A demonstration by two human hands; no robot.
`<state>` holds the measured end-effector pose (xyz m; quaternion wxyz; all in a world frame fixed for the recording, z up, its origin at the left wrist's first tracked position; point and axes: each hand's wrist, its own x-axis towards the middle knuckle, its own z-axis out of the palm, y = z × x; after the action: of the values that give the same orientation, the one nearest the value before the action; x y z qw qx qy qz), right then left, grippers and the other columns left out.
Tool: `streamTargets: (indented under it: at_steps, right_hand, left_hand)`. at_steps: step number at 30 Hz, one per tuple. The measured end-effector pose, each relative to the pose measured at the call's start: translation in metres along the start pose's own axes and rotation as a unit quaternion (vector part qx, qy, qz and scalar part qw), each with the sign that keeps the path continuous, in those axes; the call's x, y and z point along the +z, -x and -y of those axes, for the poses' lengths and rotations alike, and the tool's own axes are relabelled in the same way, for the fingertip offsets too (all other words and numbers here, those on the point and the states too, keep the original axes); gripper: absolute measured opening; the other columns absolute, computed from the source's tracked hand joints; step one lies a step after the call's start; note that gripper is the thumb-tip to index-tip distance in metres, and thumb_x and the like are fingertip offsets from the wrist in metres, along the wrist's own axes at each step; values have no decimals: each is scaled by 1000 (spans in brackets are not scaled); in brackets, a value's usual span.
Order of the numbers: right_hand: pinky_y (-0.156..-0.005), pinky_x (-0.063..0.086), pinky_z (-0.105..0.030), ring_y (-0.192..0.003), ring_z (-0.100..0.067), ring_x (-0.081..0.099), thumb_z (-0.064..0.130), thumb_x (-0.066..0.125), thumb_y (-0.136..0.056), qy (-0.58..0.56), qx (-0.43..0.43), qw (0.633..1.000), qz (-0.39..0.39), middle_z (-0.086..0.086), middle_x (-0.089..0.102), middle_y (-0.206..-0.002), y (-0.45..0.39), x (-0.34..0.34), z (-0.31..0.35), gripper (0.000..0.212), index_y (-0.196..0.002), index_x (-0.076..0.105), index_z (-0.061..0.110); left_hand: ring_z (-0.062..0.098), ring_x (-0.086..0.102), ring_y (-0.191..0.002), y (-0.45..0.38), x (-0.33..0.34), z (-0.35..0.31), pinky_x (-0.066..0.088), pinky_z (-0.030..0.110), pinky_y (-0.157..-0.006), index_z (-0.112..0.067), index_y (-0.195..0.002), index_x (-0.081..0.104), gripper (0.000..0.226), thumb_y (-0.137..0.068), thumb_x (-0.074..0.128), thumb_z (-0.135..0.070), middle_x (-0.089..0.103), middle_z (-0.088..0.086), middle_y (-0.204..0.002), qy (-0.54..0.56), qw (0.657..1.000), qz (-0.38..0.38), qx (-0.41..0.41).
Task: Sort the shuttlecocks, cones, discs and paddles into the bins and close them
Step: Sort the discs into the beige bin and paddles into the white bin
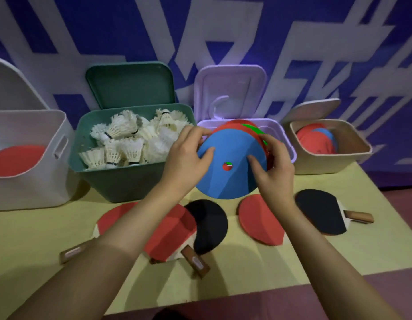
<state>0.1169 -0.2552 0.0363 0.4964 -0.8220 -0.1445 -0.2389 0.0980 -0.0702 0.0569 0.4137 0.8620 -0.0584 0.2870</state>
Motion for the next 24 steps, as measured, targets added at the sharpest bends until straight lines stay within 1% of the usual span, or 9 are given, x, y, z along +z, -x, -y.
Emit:
streamTargets:
  at_steps: [2,4,6,8,11,13,15,19,24]
  right_hand:
    - [-90,39,-12,-103,-2,51,1,64,-82,-13,-17,1000,-9,9,56,-110,-17,-29,-8,38,-116,56,15]
    - [-89,41,-15,-101,-3,52,2,64,-82,-12,-24,1000,-12,9,56,-109,-33,-53,-19,39,-115,55,20]
    - [-88,40,-13,-101,-7,52,4,64,-82,-2,-33,999,-16,3,57,-109,-49,-75,-33,37,-117,56,14]
    - [-86,37,-9,-100,-8,51,5,64,-83,11,-44,999,-19,1,56,-109,-63,-95,-46,37,-118,55,12]
    - [-84,37,-7,-99,-6,51,7,64,-84,23,-48,998,-23,0,57,-109,-79,-119,-65,36,-119,55,14]
    - [-84,38,-7,-99,-3,51,9,63,-85,17,-39,999,-27,1,58,-110,-89,-130,-78,35,-119,55,16]
    - [-84,39,-6,-99,5,51,10,64,-86,10,-34,999,-29,7,57,-109,-97,-136,-90,34,-117,54,20]
    - [-84,44,-12,-99,8,50,11,64,-87,30,-28,999,-26,23,50,-105,-118,-148,-119,36,-115,49,29]
    - [-83,48,-22,-96,4,50,12,63,-88,83,-26,996,-21,16,49,-104,-150,-165,-161,35,-121,52,18]
  left_hand:
    - [-1,42,-77,-11,24,-26,39,21,-71,-5,-100,62,23,-78,60,-10,47,-3,-89,-3,1000,-22,9]
    - [5,47,-79,-20,49,-49,41,27,-73,-5,-100,62,23,-79,60,-11,51,2,-91,-12,999,-44,17]
    - [10,49,-81,-29,73,-67,42,29,-73,-4,-100,61,22,-78,61,-10,54,8,-94,-23,997,-65,21]
    - [12,50,-81,-38,94,-82,42,32,-71,-4,-99,61,21,-79,63,-7,55,10,-95,-27,997,-72,18]
    - [15,52,-81,-53,122,-95,46,37,-70,-7,-99,61,21,-79,63,-10,53,5,-95,-33,997,-61,20]
    - [23,54,-81,-64,139,-100,48,41,-72,-8,-99,60,22,-78,60,-15,53,4,-93,-32,998,-51,28]
    - [30,55,-79,-73,155,-100,48,45,-73,-8,-99,60,22,-78,58,-16,54,6,-92,-35,998,-43,43]
    - [28,54,-77,-97,192,-92,47,44,-72,-9,-99,59,22,-79,58,-16,50,2,-89,-18,998,-32,59]
    - [24,52,-77,-126,238,-87,47,44,-69,-7,-98,58,20,-79,60,-14,45,-4,-86,9,998,5,67]
